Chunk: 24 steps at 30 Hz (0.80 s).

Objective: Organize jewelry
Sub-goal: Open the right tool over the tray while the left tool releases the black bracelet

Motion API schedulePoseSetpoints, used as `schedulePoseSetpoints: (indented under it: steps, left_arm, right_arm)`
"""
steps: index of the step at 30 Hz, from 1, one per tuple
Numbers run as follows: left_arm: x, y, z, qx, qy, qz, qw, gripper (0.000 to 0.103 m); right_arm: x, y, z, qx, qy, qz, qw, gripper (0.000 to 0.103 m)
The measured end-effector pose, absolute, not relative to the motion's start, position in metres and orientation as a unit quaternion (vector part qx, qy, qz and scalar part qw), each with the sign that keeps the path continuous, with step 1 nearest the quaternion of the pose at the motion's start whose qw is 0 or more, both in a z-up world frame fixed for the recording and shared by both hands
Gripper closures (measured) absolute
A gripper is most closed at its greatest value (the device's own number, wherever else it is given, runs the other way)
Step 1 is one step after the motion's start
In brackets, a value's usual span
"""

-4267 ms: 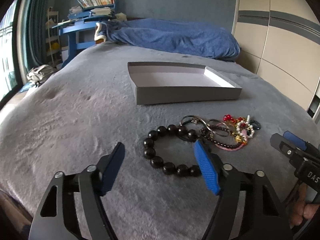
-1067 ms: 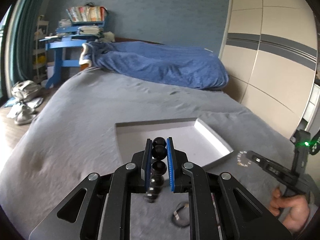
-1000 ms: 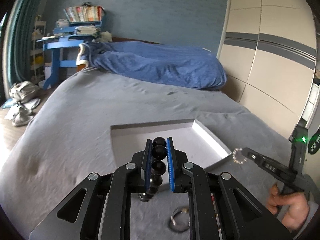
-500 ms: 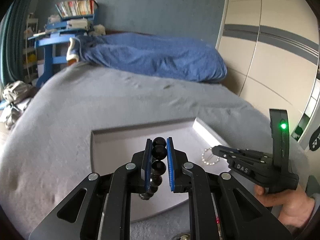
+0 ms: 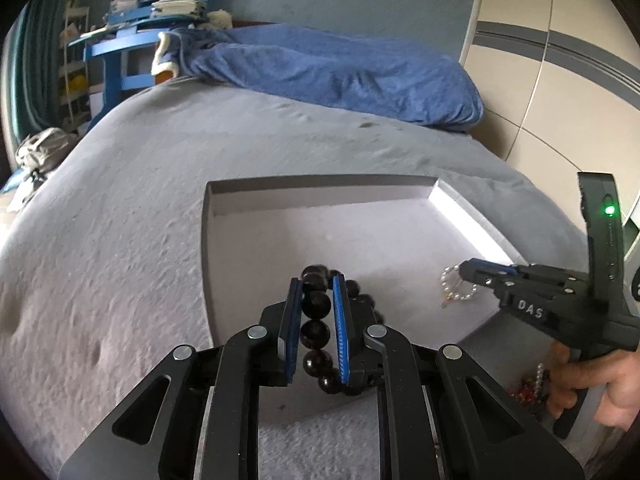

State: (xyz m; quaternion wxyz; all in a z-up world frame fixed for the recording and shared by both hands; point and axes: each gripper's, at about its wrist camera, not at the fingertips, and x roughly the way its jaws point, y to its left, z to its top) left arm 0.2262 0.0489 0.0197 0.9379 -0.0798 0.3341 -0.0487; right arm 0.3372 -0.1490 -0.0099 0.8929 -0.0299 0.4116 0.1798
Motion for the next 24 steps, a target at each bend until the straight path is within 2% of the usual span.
schedulePoseSetpoints:
  steps: [2, 4, 5, 9, 12, 16, 24]
  left_arm:
    - [0.224, 0.052, 0.02, -0.081, 0.334, -0.04, 0.938, 0.077]
    - [0.221, 0.052, 0.022, -0.076, 0.329, -0.031, 0.941, 0.063]
    - [0.22, 0.053, 0.022, -0.073, 0.327, -0.03, 0.942, 0.06]
    - [0.208, 0.052, 0.029, -0.063, 0.307, -0.024, 0.949, 0.028]
    - [0.198, 0.053, 0.036, -0.066, 0.293, -0.028, 0.953, 0.023]
    - [0.18, 0.053, 0.041, -0.077, 0.283, -0.032, 0.955, 0.013]
    - [0.135, 0.04, 0.038, -0.078, 0.29, -0.061, 0.952, 0.012]
  right_arm:
    - [0.335, -0.149, -0.01, -0.031, 0.409, 0.181, 0.894, 0.088]
    - [0.332, -0.151, -0.008, -0.027, 0.403, 0.181, 0.897, 0.076]
    - [0.33, -0.152, -0.007, -0.023, 0.401, 0.181, 0.898, 0.073]
    - [0.319, -0.163, 0.0, -0.001, 0.384, 0.178, 0.906, 0.064]
    - [0.302, -0.177, 0.007, 0.021, 0.362, 0.174, 0.916, 0.055]
    - [0.27, -0.194, 0.016, 0.039, 0.329, 0.165, 0.929, 0.052]
    - [0.217, -0.217, 0.02, 0.044, 0.305, 0.154, 0.939, 0.045]
